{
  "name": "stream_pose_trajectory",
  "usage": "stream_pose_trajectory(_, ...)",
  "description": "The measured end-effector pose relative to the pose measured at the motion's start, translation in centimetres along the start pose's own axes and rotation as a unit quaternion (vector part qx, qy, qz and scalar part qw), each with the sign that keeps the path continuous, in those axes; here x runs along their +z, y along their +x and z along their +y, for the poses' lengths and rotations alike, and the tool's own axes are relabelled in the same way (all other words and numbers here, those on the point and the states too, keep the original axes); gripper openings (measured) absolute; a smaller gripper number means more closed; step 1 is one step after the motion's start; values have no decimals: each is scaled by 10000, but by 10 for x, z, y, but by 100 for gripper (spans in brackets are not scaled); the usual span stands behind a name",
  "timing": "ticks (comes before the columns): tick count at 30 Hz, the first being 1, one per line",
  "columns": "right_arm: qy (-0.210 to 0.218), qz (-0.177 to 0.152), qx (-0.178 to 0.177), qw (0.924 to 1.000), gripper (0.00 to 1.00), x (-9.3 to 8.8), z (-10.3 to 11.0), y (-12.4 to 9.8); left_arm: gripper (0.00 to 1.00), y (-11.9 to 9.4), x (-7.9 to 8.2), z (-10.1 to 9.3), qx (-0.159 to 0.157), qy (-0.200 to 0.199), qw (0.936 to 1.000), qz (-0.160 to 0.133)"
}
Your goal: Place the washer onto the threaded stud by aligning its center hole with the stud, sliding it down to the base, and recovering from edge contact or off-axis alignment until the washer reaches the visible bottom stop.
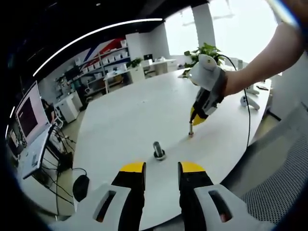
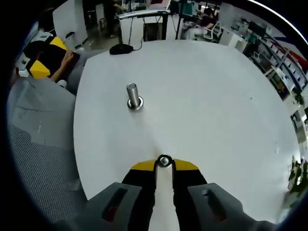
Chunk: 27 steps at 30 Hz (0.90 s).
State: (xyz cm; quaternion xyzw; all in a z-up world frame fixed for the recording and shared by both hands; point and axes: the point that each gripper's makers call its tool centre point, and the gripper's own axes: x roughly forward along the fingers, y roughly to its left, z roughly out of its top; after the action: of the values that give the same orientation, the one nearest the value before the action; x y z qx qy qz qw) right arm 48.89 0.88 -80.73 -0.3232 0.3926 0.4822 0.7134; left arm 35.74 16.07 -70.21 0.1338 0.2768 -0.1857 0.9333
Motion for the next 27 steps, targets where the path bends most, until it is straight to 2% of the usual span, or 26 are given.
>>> stream_pose_trajectory(12, -19, 42, 9, 10000, 14, -1, 0, 3, 25, 1, 0, -1, -19, -18, 10000, 4)
stream_pose_trajectory(20, -11, -24, -20, 10000, 18, 1, -2, 3, 24, 0, 0, 0, -1, -29, 10000, 10)
stream_pose_trajectory(25, 67, -273, -82, 9996, 18, 8, -2, -3, 24, 0, 0, 0, -5, -33, 10000, 12)
stream_pose_trajectory(27, 446, -648, -40, 9969, 19, 18, 0, -8, 24, 0, 0, 0, -12, -29, 10000, 12)
